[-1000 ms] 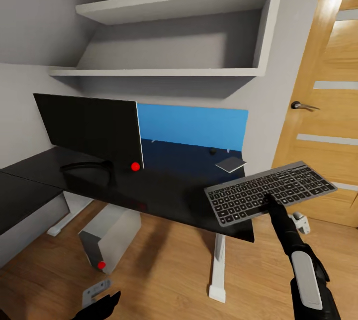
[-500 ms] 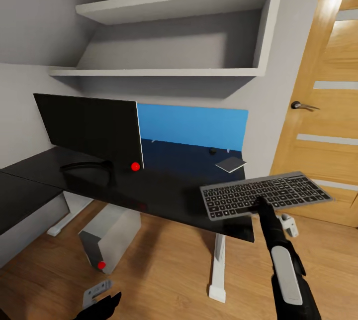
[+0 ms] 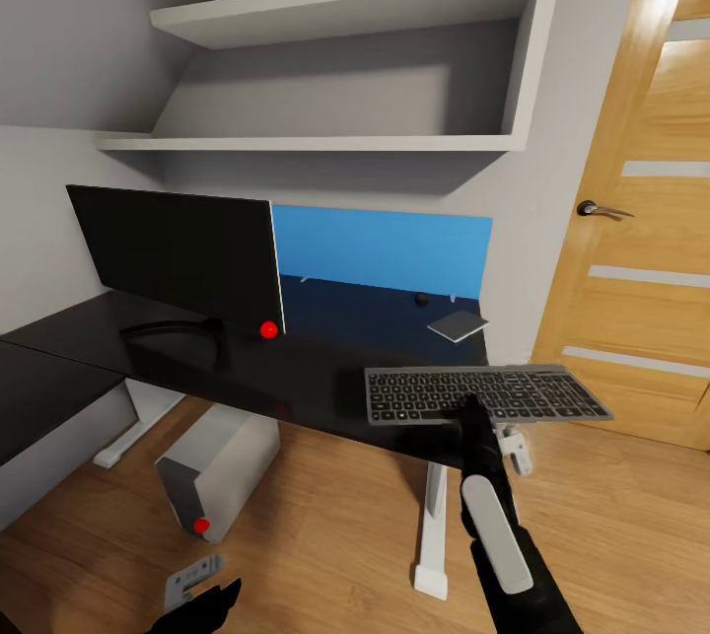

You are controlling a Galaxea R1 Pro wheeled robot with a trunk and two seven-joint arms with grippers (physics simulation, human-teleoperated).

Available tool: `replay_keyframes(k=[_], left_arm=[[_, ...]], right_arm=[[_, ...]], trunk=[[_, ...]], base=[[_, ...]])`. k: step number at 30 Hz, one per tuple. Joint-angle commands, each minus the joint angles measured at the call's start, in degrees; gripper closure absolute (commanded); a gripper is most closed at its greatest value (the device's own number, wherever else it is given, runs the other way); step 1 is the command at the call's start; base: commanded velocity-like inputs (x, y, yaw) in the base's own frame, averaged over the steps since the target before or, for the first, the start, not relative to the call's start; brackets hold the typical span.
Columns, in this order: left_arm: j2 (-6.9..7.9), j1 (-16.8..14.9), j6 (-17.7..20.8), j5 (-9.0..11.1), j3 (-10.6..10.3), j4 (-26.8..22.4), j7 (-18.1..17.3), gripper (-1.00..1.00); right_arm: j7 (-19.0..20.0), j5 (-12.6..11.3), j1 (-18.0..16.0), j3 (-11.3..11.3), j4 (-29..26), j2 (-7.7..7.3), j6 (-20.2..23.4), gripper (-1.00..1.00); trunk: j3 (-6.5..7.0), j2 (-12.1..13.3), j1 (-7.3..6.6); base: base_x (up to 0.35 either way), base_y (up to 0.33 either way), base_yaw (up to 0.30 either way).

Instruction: In the bedroom, organize the workspace by keeping the computer under the desk, ensuring the monitor is on the desk, placing the keyboard on the desk next to the monitor, placing the mouse on the desk next to the keyboard, moving the folder from the swivel chair onto the desk next to the mouse, stacking the notebook on top of the folder with the pen on top of the notebook, and positioning the swivel chair next to the desk.

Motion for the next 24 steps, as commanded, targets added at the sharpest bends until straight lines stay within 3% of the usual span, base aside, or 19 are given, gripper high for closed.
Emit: replay_keyframes(k=[1,3,8,16,24], left_arm=[[0.05,-0.01,0.20,0.60,-0.15,-0.11,0.49,-1.00],[0.05,-0.01,0.20,0.60,-0.16,-0.11,0.50,-1.00],[0.05,-0.01,0.20,0.60,-0.17,0.28,0.55,-1.00],[0.05,-0.01,0.20,0.53,-0.33,1.32,0.49,-1.00],[-0.06,-0.01,0.20,0.52,-0.41,1.33,0.48,-1.00]], right_arm=[[-0.15,-0.89,-0.16,0.39,0.35,0.00,-0.42,1.00],[-0.20,-3.61,-0.41,2.79,1.32,0.00,-0.86,1.00],[-0.17,-4.84,-0.51,5.03,1.25,0.00,-1.15,1.00],[-0.17,-10.22,-0.53,5.11,-1.68,0.00,-1.88,1.00],[-0.17,-10.87,-0.53,5.05,-2.11,0.00,-2.24,1.00]], trunk=[[-0.05,-0.04,-0.01],[-0.05,-0.04,-0.01],[-0.05,-0.04,-0.01],[-0.05,-0.04,-0.01],[-0.05,-0.04,-0.01]], base=[[0.000,0.000,0.000],[0.000,0.000,0.000],[0.000,0.000,0.000],[0.000,0.000,0.000],[0.000,0.134,0.000]])
